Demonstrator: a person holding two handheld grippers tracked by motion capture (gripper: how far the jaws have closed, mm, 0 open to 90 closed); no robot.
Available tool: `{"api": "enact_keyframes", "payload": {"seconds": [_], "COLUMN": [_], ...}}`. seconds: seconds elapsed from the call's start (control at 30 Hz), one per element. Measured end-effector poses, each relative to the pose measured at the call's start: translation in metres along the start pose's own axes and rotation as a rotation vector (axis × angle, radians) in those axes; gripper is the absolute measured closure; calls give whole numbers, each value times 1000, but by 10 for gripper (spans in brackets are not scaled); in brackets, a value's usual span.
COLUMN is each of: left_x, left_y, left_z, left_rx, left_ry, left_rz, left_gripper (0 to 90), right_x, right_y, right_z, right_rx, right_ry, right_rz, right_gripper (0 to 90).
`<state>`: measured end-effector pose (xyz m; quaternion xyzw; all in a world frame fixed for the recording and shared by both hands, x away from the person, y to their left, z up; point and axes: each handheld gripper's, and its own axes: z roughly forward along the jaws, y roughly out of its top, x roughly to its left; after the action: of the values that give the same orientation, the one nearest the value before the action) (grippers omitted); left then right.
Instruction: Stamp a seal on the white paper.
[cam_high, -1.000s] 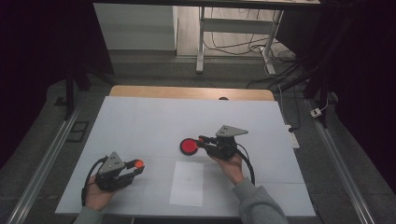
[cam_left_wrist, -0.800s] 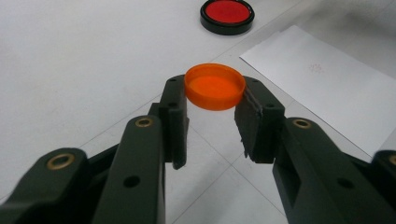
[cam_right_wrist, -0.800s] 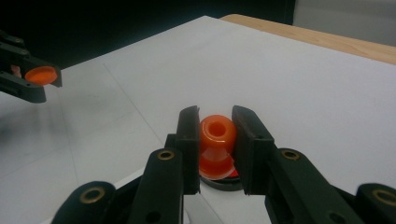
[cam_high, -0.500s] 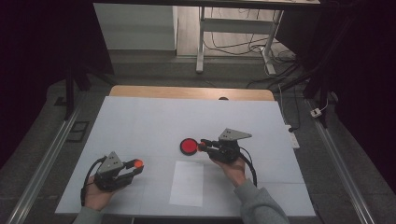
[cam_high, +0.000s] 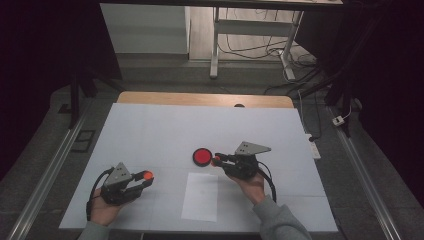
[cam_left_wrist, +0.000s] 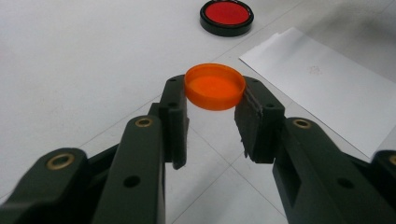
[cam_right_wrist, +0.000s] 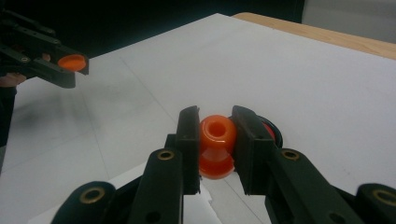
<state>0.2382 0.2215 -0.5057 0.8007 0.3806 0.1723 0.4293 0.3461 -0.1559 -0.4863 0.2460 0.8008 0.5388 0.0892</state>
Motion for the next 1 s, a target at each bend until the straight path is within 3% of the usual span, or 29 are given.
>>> {"api": "enact_keyframes", "payload": {"seconds": [1.0], "left_x": [0], "left_y": [0], "left_z": [0], "left_rx": [1], "left_ry": [-3], "left_rz": [3], "left_gripper": [646], "right_x": [23], "right_y": [-9], "right_z": [-8], "right_rx": [4], "right_ry": [41], "right_rz": [-36], "right_gripper": [724]}}
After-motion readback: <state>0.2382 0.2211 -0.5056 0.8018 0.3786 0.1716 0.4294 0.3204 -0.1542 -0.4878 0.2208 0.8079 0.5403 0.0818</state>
